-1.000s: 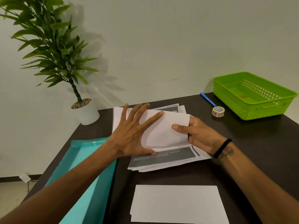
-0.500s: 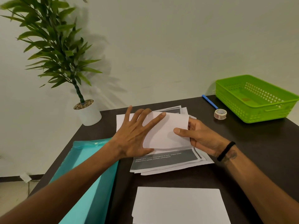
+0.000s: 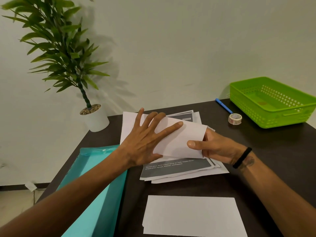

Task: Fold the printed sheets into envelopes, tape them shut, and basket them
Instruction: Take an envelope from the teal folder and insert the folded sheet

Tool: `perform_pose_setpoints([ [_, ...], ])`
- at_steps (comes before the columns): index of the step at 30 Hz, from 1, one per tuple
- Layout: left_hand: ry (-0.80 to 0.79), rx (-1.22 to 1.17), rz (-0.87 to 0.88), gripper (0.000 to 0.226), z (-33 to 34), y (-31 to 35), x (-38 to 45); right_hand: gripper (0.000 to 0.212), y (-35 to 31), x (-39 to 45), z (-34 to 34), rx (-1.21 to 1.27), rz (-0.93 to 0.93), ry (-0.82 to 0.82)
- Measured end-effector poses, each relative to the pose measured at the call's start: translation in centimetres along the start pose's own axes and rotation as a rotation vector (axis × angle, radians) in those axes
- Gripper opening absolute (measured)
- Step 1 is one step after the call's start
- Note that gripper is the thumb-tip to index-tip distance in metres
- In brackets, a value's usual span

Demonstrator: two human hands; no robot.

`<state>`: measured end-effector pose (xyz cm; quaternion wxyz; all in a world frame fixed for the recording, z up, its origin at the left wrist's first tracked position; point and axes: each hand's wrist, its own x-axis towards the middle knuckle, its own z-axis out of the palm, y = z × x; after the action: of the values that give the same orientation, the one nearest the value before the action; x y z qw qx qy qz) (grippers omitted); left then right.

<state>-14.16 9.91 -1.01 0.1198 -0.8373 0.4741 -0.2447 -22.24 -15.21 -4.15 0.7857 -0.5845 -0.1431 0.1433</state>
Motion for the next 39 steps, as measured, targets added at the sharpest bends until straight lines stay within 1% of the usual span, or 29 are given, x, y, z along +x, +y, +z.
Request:
perform_pose_setpoints([
  [2, 0.029, -0.020, 0.020, 0.102, -0.2, 0.5, 0.4, 0.087, 0.1, -0.1, -0.2, 0.107, 0.038, -0.031],
  [3, 0.035, -0.027, 0.028, 0.102, -0.3, 0.8, 0.6, 0.095, 0.1, -0.2, -0.2, 0.150, 0.037, -0.032],
  [6, 0.029, -0.031, 0.049, 0.102, -0.7, 1.3, 1.4, 0.097, -0.1, -0.4, -0.1, 0.207, 0.014, 0.015],
  [8, 0.002, -0.032, 0.046, 0.105, -0.6, 1.2, 1.5, 0.105, -0.1, -0.3, 0.3, 0.183, 0.011, 0.010],
  [10, -0.033, -0.049, 0.035, 0.109, -0.4, 1.2, 1.5, 0.108, 0.1, -0.1, 0.7, 0.163, 0.018, 0.023],
  [15, -0.128, -0.100, -0.035, 0.124, -0.4, 1.5, 1.5, 0.107, 0.2, -0.1, 1.3, 0.173, 0.027, 0.000],
  [19, -0.091, -0.089, 0.035, 0.111, -0.5, 1.5, 1.7, 0.103, -0.2, -0.2, 1.5, 0.206, 0.015, 0.025],
  [21, -0.091, -0.108, 0.051, 0.109, -0.6, 1.8, 1.8, 0.103, -0.1, -0.2, 1.5, 0.203, 0.004, 0.054],
  [23, -0.151, -0.121, 0.011, 0.117, -0.6, 1.7, 1.8, 0.105, 0.1, -0.2, 1.5, 0.195, 0.019, 0.089],
  [26, -0.213, -0.115, -0.030, 0.129, -0.4, 1.2, 1.7, 0.101, 0.4, -0.1, 1.5, 0.163, 0.027, 0.072],
  [28, -0.206, -0.124, -0.034, 0.129, -0.2, 1.1, 1.5, 0.098, 0.6, 0.1, 1.1, 0.131, 0.027, 0.084],
  [30, -0.174, -0.135, -0.037, 0.123, -0.2, 1.2, 1.4, 0.095, 0.8, 0.3, 0.7, 0.107, 0.015, 0.122],
  [34, -0.112, -0.096, -0.073, 0.115, 0.1, 1.0, 1.2, 0.077, 1.0, 0.8, 0.3, 0.055, -0.021, 0.220],
  [37, -0.110, -0.113, -0.089, 0.113, 0.5, 0.9, 0.9, 0.087, 1.1, 0.9, 0.2, 0.036, -0.024, 0.203],
  [38, -0.108, -0.125, -0.089, 0.113, 0.6, 1.0, 0.9, 0.085, 1.0, 0.9, 0.4, 0.027, -0.013, 0.207],
  [39, -0.108, -0.133, -0.090, 0.112, 0.7, 1.0, 0.9, 0.078, 1.0, 0.9, 0.4, 0.002, -0.015, 0.218],
])
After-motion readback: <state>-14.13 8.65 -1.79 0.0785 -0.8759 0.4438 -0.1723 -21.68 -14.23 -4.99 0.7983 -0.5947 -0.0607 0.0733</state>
